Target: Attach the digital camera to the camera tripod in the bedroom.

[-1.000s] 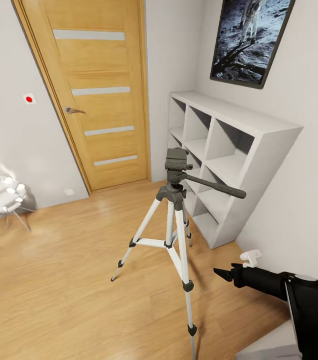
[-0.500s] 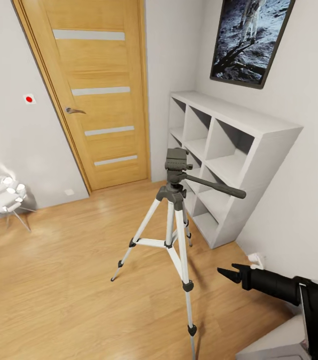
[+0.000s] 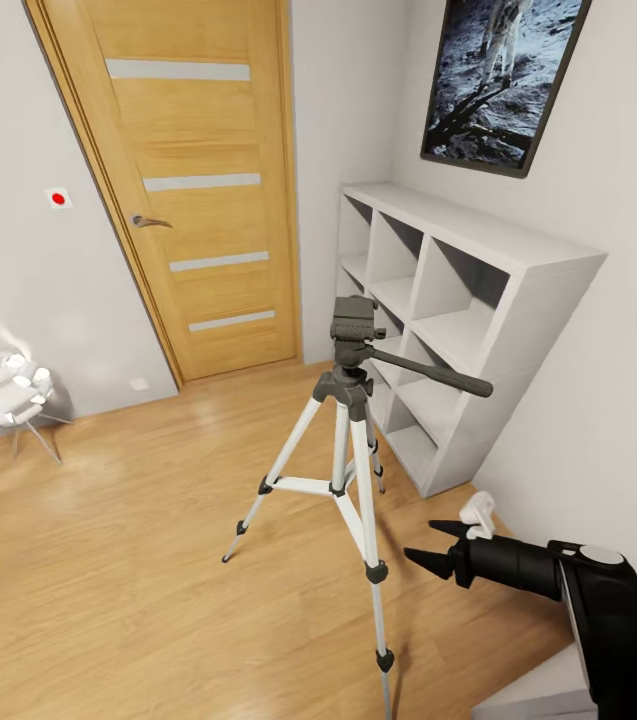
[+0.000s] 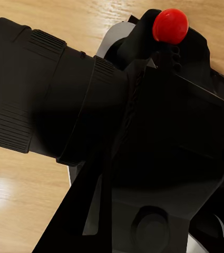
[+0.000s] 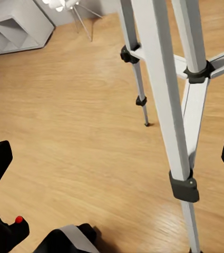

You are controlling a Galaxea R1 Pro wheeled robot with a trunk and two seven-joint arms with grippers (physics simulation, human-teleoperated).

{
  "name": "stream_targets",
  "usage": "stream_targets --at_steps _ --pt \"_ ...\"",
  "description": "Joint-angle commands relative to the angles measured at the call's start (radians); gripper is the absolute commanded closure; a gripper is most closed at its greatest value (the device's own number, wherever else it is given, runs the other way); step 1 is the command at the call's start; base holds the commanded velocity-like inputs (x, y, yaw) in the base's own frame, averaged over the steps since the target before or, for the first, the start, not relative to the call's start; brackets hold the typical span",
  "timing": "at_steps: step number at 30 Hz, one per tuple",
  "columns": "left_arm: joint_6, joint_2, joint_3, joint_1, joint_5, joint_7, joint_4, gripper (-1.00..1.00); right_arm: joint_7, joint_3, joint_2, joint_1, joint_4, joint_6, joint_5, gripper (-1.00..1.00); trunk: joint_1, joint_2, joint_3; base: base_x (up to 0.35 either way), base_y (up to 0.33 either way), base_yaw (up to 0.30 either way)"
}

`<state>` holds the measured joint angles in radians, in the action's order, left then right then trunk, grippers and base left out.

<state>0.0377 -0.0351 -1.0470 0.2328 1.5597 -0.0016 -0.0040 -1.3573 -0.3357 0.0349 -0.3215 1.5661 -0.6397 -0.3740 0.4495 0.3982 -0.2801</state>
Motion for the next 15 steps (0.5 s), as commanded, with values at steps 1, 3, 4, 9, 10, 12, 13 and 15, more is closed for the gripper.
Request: stream_targets --at_steps 1,3,4,9,10,12,13,15 --pt "0.002 0.0 -0.008 0.0 0.006 0.003 -0.001 1.0 -0.008 0.0 -0.001 -0.001 0.001 -0.008 -0.007 -1.0 0.001 0.002 -0.002 0.0 0.0 0.0" --pt "0.002 0.0 -0.008 0.0 0.006 0.003 -0.001 1.0 -0.008 0.001 -0.002 -0.001 0.001 -0.008 -0.007 -1.0 0.001 0.002 -0.002 0.0 0.0 0.0" --pt "0.002 0.0 -0.008 0.0 0.006 0.003 -0.001 1.0 -0.008 0.001 -0.003 -0.001 0.001 -0.008 -0.007 -1.0 0.001 0.002 -0.002 0.0 0.0 0.0" --pt "0.002 0.0 -0.008 0.0 0.006 0.003 -0.001 1.0 -0.007 0.001 -0.008 -0.002 0.001 -0.01 -0.008 -1.0 0.001 0.002 -0.002 0.0 0.0 0.0" --pt "0.002 0.0 -0.008 0.0 0.006 0.003 -0.001 1.0 -0.007 0.001 -0.008 -0.001 0.0 -0.01 -0.008 -1.0 0.001 0.002 -0.002 0.0 0.0 0.0" --pt "0.002 0.0 -0.008 0.0 0.006 0.003 -0.001 1.0 -0.006 0.0 -0.01 -0.001 -0.002 -0.011 -0.007 -1.0 0.001 0.002 -0.002 0.0 0.0 0.0" --pt "0.002 0.0 -0.008 0.0 0.006 0.003 -0.001 1.0 -0.006 0.0 -0.01 -0.001 -0.003 -0.011 -0.006 -1.0 0.001 0.002 -0.002 0.0 0.0 0.0" --pt "0.002 0.0 -0.008 0.0 0.006 0.003 -0.001 1.0 -0.004 -0.001 -0.011 -0.001 -0.004 -0.012 -0.005 -1.0 0.001 0.002 -0.002 0.0 0.0 0.0"
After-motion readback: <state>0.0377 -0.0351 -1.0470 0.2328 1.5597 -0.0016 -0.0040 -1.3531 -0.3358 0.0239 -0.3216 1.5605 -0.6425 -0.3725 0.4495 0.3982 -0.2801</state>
